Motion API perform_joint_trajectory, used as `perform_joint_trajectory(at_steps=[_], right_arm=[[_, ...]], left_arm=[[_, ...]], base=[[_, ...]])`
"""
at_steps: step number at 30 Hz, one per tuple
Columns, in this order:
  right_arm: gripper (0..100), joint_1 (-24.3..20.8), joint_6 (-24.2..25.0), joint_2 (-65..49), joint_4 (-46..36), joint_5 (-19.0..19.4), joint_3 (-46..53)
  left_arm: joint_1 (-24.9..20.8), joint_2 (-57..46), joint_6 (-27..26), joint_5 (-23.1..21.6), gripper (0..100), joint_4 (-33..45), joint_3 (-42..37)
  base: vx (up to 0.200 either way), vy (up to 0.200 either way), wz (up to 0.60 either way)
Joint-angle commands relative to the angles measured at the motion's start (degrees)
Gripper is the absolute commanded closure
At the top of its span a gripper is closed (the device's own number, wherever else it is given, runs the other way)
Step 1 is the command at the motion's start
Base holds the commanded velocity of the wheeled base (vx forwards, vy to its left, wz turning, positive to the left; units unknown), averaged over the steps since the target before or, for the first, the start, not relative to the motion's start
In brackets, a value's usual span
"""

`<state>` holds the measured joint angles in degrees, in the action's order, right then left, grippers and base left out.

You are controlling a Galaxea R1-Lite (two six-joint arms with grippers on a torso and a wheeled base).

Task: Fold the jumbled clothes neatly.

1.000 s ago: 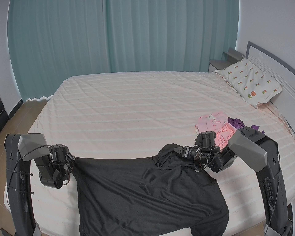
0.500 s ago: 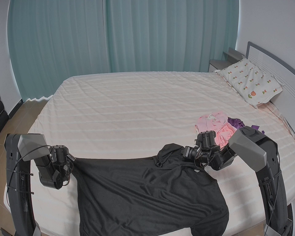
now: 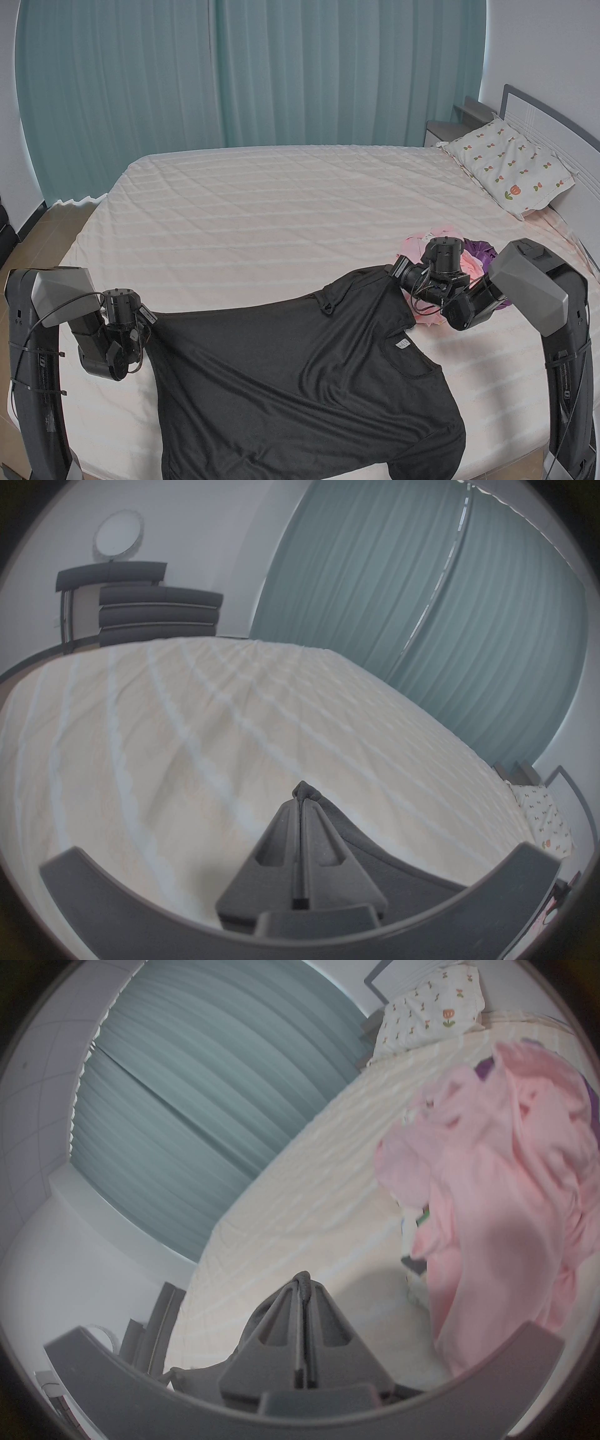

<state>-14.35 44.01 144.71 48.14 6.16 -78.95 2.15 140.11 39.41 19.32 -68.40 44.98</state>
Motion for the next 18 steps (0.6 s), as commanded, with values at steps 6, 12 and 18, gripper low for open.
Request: perform_joint_trajectory(at_steps=[6, 12, 18], right_arm=[[100, 2.1, 0.7, -3.7, 6.2, -0.4, 4.4], [100, 2.0, -1.4, -0.7, 4.0, -0.8, 4.9], [100, 2.3, -1.7, 0.2, 4.2, -1.7, 4.6]], left_arm=[[-0.5, -6.9, -4.8, 1.0, 100, 11.7, 13.8], [-1.6, -0.7, -7.0, 1.5, 100, 14.9, 17.9], [-1.6, 4.4, -8.7, 3.8, 100, 15.0, 22.9]], base=[[0.0, 0.0, 0.0], [0.0, 0.0, 0.0], [0.0, 0.0, 0.0]])
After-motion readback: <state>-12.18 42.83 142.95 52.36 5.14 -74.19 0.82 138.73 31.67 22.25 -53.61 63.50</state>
